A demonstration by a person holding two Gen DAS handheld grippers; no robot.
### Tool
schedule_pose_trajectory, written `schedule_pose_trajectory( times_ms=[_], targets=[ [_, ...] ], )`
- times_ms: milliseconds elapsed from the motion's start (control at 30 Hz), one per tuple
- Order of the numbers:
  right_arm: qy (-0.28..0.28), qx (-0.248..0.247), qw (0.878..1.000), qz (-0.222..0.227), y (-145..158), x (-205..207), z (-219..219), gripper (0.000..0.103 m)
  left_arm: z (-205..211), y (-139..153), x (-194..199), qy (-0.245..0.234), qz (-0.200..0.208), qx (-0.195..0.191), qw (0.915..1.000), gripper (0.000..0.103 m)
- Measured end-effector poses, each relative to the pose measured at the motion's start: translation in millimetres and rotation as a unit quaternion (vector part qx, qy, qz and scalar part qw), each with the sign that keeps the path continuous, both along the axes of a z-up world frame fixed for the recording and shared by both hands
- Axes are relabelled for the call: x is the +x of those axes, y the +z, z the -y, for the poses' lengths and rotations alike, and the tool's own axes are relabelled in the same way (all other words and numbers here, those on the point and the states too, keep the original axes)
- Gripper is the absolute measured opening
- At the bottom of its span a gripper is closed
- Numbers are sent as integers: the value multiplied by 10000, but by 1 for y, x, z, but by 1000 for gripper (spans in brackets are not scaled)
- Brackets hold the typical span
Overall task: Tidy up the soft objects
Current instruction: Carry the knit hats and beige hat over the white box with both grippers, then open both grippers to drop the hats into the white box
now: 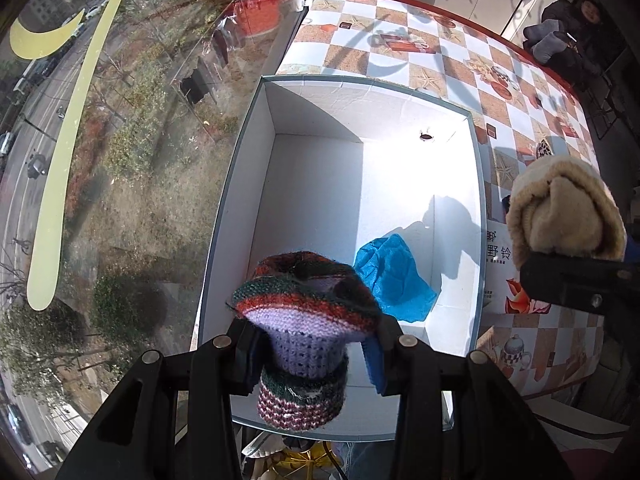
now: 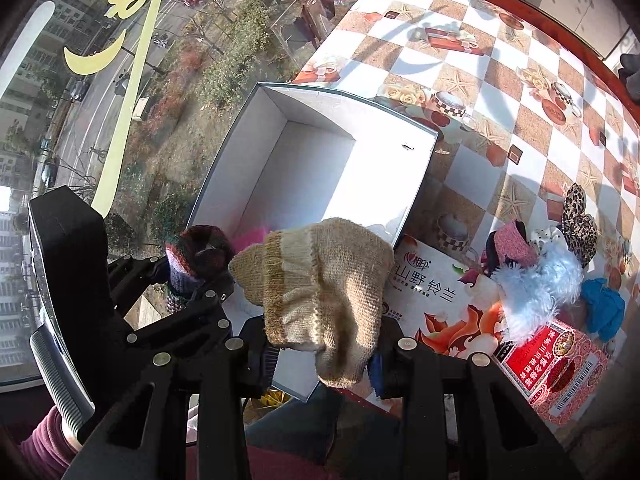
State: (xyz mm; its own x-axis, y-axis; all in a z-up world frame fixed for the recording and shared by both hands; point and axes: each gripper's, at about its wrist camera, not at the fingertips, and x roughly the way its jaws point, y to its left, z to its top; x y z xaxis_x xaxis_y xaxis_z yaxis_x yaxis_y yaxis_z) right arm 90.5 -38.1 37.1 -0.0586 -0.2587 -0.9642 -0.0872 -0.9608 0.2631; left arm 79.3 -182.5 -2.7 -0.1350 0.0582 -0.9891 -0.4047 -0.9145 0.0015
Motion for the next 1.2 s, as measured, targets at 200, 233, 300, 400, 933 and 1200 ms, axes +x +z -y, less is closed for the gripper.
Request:
schedule_pose_trajectory(
  times_ms=[200, 233, 300, 400, 933, 1200],
  targets=[
    [33, 28, 10000, 19, -3, -8, 0, 36, -2, -1, -9, 54, -24, -4, 10000, 44],
    [23, 26, 10000, 30, -4, -10, 0, 36, -2, -2, -10, 59, -32, -3, 10000, 44],
    [3, 43, 10000, 48, -6, -13, -1, 36, -4, -3, -13, 66, -53, -12, 10000, 44],
    [-4, 67, 10000, 49, -8, -18, -2, 36, -7, -5, -19, 57, -57, -35, 10000, 44],
    [-58, 114, 9999, 114, -20, -45, -6, 36, -12, -17, -36, 109, 37, -107, 9999, 44],
    [-34, 138, 9998, 160, -26, -49, -6, 36, -15, -22, -39, 125, 79, -144, 9998, 44]
  ],
)
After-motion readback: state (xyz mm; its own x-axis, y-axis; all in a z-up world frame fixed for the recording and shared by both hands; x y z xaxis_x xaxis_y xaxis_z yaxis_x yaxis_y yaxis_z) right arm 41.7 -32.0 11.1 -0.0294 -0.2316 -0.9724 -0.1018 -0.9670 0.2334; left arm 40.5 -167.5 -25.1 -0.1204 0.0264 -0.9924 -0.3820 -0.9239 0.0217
